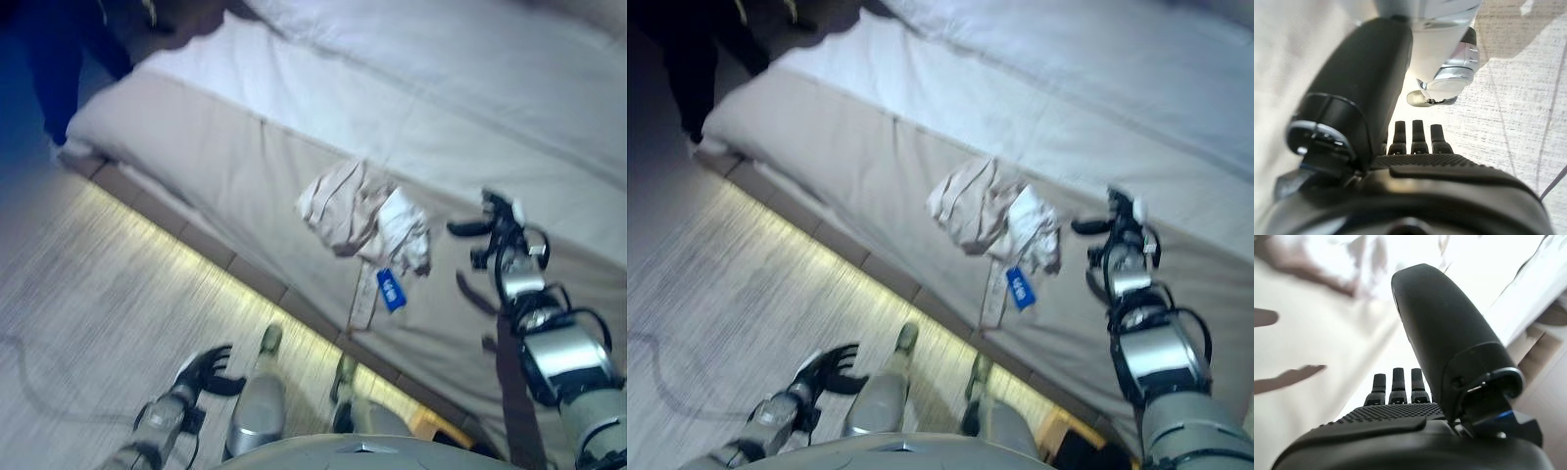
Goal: Pick up the clothes from the bed and place them into the basket
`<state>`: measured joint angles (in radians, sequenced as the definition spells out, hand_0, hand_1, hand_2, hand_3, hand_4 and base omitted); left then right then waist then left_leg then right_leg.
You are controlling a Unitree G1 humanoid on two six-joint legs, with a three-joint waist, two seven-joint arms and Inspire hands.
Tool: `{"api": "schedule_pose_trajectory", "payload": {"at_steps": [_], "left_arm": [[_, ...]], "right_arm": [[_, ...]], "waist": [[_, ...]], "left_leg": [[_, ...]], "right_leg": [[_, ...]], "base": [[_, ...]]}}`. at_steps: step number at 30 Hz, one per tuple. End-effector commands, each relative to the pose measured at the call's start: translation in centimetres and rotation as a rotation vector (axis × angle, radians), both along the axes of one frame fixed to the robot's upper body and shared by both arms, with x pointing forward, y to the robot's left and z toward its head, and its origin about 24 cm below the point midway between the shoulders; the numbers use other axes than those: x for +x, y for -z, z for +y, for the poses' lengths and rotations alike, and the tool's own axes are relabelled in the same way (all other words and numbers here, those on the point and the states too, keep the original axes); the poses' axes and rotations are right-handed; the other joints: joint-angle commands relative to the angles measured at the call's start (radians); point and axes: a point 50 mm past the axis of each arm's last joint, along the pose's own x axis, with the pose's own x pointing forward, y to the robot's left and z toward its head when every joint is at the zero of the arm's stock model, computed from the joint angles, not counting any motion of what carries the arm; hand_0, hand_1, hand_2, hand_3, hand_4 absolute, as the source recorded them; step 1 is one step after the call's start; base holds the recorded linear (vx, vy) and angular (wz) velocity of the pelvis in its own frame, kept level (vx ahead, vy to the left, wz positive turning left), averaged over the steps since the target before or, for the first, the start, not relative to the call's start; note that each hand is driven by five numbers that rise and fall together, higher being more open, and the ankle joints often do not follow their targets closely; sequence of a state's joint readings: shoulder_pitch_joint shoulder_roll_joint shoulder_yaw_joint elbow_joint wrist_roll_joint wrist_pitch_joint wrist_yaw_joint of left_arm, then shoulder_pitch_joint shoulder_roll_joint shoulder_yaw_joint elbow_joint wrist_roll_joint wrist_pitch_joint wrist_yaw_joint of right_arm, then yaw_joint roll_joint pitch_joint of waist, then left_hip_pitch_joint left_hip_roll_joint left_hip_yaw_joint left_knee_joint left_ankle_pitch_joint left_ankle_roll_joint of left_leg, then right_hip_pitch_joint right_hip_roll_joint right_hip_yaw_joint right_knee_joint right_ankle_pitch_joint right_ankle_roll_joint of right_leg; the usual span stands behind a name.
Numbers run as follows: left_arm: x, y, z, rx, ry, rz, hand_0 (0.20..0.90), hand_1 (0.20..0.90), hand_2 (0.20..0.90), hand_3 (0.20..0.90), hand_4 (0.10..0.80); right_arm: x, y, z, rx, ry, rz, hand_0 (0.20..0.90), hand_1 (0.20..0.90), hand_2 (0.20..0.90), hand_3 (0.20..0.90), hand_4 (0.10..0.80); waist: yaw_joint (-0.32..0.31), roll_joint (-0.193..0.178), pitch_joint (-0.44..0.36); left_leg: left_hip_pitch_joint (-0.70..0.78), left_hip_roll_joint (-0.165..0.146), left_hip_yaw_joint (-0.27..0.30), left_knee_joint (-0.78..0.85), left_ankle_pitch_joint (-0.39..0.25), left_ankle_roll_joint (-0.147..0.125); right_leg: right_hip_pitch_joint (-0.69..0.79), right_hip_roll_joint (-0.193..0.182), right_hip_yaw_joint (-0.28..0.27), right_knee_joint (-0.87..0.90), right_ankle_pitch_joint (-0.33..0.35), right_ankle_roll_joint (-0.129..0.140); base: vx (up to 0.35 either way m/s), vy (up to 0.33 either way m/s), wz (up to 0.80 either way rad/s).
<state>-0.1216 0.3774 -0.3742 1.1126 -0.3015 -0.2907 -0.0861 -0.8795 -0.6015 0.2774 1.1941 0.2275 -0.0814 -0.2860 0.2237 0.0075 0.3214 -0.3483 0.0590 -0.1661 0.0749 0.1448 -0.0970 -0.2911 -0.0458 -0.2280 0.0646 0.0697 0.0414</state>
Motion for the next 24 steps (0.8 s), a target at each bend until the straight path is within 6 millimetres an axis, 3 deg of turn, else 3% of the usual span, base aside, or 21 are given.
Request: {"api": "schedule_pose_trajectory", "payload": {"at_steps": [1, 3, 4, 6, 13, 14, 15, 21, 24], "left_arm": [[1.6, -1.4, -0.1, -0.056, -0.032, -0.134, 0.900, 0.900, 0.900, 0.900, 0.800], [2.1, -1.9, -0.4, -0.077, -0.052, -0.182, 0.900, 0.900, 0.900, 0.900, 0.800], [2.5, -2.4, -0.4, -0.084, -0.056, -0.215, 0.900, 0.900, 0.900, 0.900, 0.800], [2.9, -3.2, -0.3, -0.111, -0.087, -0.258, 0.900, 0.900, 0.900, 0.900, 0.800], [3.0, -3.9, 0.5, -0.125, -0.128, -0.295, 0.900, 0.900, 0.900, 0.900, 0.800], [3.3, -4.3, 0.8, -0.123, -0.131, -0.312, 0.900, 0.900, 0.900, 0.900, 0.800], [3.4, -4.4, 0.9, -0.118, -0.132, -0.316, 0.900, 0.900, 0.900, 0.900, 0.800], [3.7, -5.2, 1.2, -0.107, -0.115, -0.332, 0.900, 0.900, 0.900, 0.900, 0.800], [3.6, -5.5, 1.5, -0.103, -0.098, -0.339, 0.900, 0.900, 0.900, 0.900, 0.800]], "right_arm": [[0.6, -4.8, -1.6, -0.103, 0.080, -0.086, 0.900, 0.900, 0.900, 0.900, 0.800], [0.8, -5.9, -1.9, -0.131, 0.095, -0.080, 0.900, 0.900, 0.900, 0.900, 0.800], [1.0, -6.5, -1.7, -0.135, 0.073, -0.066, 0.900, 0.900, 0.900, 0.900, 0.800], [1.0, -7.4, -2.4, -0.176, 0.105, -0.034, 0.900, 0.900, 0.900, 0.900, 0.800], [-0.5, -6.9, -5.1, -0.322, 0.279, 0.206, 0.900, 0.900, 0.900, 0.900, 0.800], [-0.7, -7.0, -5.4, -0.324, 0.289, 0.209, 0.415, 0.415, 0.415, 0.335, 0.235], [-0.6, -7.1, -5.4, -0.325, 0.289, 0.202, 0.300, 0.300, 0.300, 0.200, 0.100], [-1.1, -8.0, -6.1, -0.305, 0.348, 0.080, 0.300, 0.300, 0.300, 0.200, 0.100], [-2.0, -7.4, -7.3, -0.258, 0.379, 0.047, 0.300, 0.300, 0.300, 0.200, 0.100]], "waist": [[0.027, 0.018, 0.056], [0.027, 0.035, 0.083], [0.030, 0.047, 0.098], [0.032, 0.082, 0.129], [0.022, 0.156, 0.161], [0.021, 0.164, 0.168], [0.022, 0.165, 0.168], [0.025, 0.156, 0.165], [0.024, 0.136, 0.147]], "left_leg": [[-0.125, -0.096, 0.062, 0.174, -0.089, 0.073], [-0.212, -0.109, 0.075, 0.257, -0.104, 0.080], [-0.256, -0.108, 0.074, 0.308, -0.144, 0.084], [-0.354, -0.107, 0.081, 0.409, -0.165, 0.102], [-0.512, -0.121, 0.100, 0.543, -0.191, 0.138], [-0.511, -0.119, 0.101, 0.540, -0.191, 0.142], [-0.502, -0.120, 0.102, 0.533, -0.190, 0.143], [-0.416, -0.119, 0.096, 0.480, -0.186, 0.138], [-0.335, -0.114, 0.084, 0.425, -0.182, 0.123]], "right_leg": [[-0.123, -0.107, -0.005, 0.193, -0.025, 0.012], [-0.211, -0.118, 0.001, 0.257, -0.039, 0.005], [-0.267, -0.121, 0.018, 0.314, -0.078, 0.010], [-0.371, -0.142, 0.033, 0.441, -0.121, -0.009], [-0.530, -0.148, 0.074, 0.602, -0.160, -0.034], [-0.531, -0.146, 0.074, 0.605, -0.164, -0.039], [-0.525, -0.142, 0.073, 0.601, -0.165, -0.040], [-0.439, -0.123, 0.055, 0.549, -0.167, -0.045], [-0.340, -0.099, 0.039, 0.462, -0.158, -0.049]], "base": [[-0.084, 0.029, 0.15], [-0.093, -0.013, 0.18], [-0.099, -0.025, 0.31], [-0.081, 0.024, 0.26], [-0.042, 0.041, -0.01], [-0.027, 0.009, 0.09], [-0.009, -0.004, 0.14], [0.029, -0.029, 0.06], [0.060, -0.051, -0.02]]}}
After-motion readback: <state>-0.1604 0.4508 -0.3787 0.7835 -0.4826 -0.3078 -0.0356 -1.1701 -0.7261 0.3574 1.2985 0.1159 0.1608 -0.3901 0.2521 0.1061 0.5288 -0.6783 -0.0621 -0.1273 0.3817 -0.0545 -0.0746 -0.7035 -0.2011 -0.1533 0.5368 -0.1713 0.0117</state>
